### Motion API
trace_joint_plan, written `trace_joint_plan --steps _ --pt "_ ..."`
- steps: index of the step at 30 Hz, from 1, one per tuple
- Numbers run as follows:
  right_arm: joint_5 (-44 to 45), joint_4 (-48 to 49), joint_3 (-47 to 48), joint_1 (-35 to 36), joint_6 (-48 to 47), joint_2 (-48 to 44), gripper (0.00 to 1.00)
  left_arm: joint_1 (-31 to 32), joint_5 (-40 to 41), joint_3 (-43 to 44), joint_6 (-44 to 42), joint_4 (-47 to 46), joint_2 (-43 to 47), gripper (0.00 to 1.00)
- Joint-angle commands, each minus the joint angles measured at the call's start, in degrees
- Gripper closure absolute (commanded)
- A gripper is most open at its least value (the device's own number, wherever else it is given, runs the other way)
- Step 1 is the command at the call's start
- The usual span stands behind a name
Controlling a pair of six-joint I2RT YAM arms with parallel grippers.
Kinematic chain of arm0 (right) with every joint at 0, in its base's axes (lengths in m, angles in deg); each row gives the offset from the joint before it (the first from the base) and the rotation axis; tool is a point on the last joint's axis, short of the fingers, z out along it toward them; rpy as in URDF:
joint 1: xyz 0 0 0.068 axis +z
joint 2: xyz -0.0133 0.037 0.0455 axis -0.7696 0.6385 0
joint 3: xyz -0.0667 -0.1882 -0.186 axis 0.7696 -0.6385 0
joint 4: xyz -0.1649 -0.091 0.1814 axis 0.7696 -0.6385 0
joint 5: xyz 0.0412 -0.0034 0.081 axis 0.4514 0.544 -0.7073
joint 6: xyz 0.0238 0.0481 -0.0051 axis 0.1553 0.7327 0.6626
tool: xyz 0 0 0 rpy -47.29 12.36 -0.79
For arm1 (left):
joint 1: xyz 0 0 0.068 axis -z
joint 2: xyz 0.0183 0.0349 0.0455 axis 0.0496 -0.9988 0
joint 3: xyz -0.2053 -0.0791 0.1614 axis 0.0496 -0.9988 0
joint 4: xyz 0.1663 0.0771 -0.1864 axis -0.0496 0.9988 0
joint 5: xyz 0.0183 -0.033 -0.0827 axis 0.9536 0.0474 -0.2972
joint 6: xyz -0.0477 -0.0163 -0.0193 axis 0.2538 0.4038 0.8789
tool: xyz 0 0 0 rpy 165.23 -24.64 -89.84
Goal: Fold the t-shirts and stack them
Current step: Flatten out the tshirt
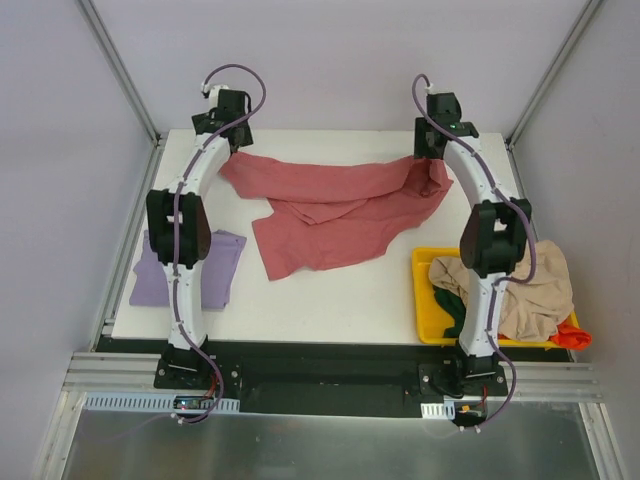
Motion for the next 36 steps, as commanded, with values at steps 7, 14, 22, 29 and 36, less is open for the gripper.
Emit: trace_joint_plan --steps 7,14,22,29,36 --pt "5.11 -6.92 2.51 2.82 4.22 -8.45 0.04 0.28 -19.3 -5.03 7.63 11.14 12.63 0.01" --pt "-6.64 0.18 -28.86 8.53 12.39 -30.42 0.04 6.77 -30.58 -29.2 12.65 9.47 24.08 0.01" --pt "-13.0 5.47 -48.31 19.7 19.69 -43.97 0.04 12.05 -33.27 -44.86 15.99 4.2 26.02 0.01" --pt "-11.07 5.38 -57.63 21.99 25.32 -53.56 0.04 18.02 -36.98 -50.31 18.1 -2.48 23.65 0.01" --pt "-7.12 0.47 -60.36 21.99 27.69 -61.29 0.04 26.1 -43.73 -56.03 24.25 -7.65 19.43 0.01"
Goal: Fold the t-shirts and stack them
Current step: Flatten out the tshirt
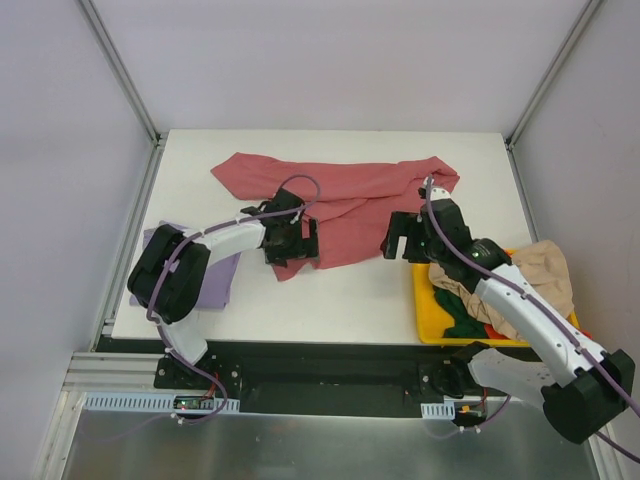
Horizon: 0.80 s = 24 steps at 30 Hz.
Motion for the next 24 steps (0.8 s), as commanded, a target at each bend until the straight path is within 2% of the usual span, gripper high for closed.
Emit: trace_joint_plan --steps 1,6,13,15,18,21,24 --pt "4.4 -2.55 -1.24 0.2 4.04 -5.45 0.04 6.24 -9.61 -4.23 6.57 -6.11 -2.76 0.01" --pt "7.66 -4.93 -3.79 0.2 5.63 -12.92 0.04 18.45 -16.72 -0.3 10.27 -11.3 -7.05 0.01" --pt "9.69 -7.21 -6.17 0.2 6.34 -23.21 0.04 27.0 -25.78 14.02 12.82 -17.37 -14.7 0.01" --pt "9.42 -7.83 -6.34 0.11 6.07 -24.53 0.04 27.09 -28.33 18.77 12.21 -17.38 -16.55 0.01" --pt "6.54 -8.79 -5.73 0.2 4.58 -24.71 0.04 25.43 -28.79 20.29 10.54 -17.2 -14.99 0.01" --pt "3.28 -9.76 -5.29 0.46 3.09 -22.96 0.04 22.0 -26.51 16.88 7.21 -16.24 -9.11 0.01" --pt "1.08 -9.24 -5.38 2.13 1.6 -21.29 0.04 18.58 -22.82 9.95 3.95 -13.95 -0.25 0.01"
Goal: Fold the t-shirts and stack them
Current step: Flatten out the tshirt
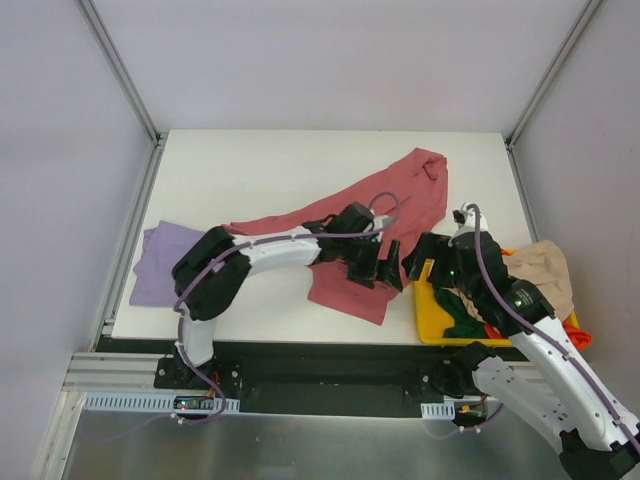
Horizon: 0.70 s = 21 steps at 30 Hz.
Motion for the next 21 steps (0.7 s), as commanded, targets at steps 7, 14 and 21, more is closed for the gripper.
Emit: trace_joint_plan --steps 7,14,21 --pt "-4.2 5.94 0.06 12.13 -6.71 12.49 0.04 -17.66 25.05 -25.84 -7.26 11.26 38.97 0.01" --pt "-3.05 9.19 8.92 24.36 -2.59 40.43 0.03 -22.24 44.4 -33.23 -4.01 21.64 56.22 0.01" --pt "-0.42 7.88 15.18 27.1 3.29 57.24 0.07 -23.47 49.78 -36.58 -1.55 24.19 61.33 0.01"
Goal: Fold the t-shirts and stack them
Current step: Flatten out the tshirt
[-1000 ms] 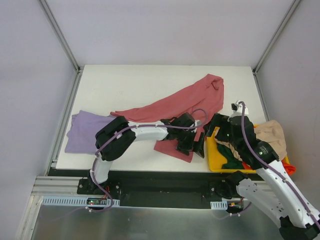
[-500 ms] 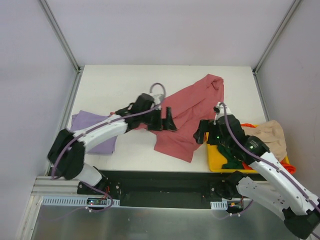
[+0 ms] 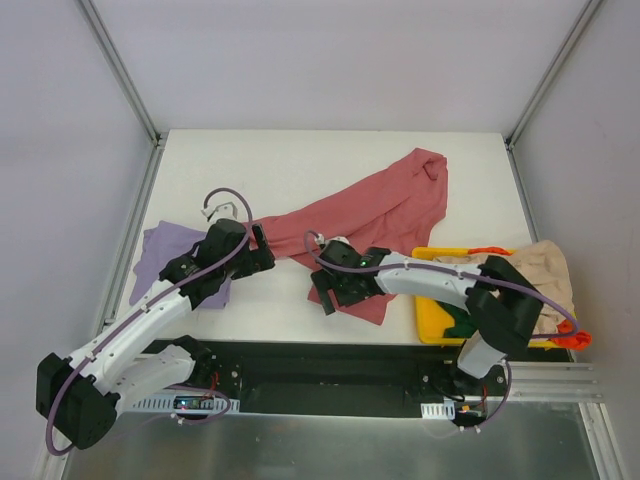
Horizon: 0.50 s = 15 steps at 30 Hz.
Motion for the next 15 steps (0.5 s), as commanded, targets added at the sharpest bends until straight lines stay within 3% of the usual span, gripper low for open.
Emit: trace_joint_plan --steps 1,7,9,10,15 --pt "1.81 -0.69 4.23 0.13 5.53 5.56 0.07 -1.09 7.21 -0.52 1.78 3.76 1.51 0.01" --pt "4.88 -4.64 4.32 0.04 9.22 10.05 0.12 -1.45 9.32 -0.17 2.3 5.17 1.68 0.01" --pt "6.38 -5.78 3.44 -0.4 10.37 10.84 0.19 -1.53 9.41 -0.08 2.39 5.17 1.69 0.01" --pt "6.56 -5.79 3.0 -1.45 10.81 11.19 0.24 -1.62 9.5 -0.08 2.48 5.26 1.77 0.01" --pt "9.98 -5.35 1.86 -9.96 9.24 11.81 0.72 -1.97 9.5 0.18 2.39 5.35 1.77 0.01"
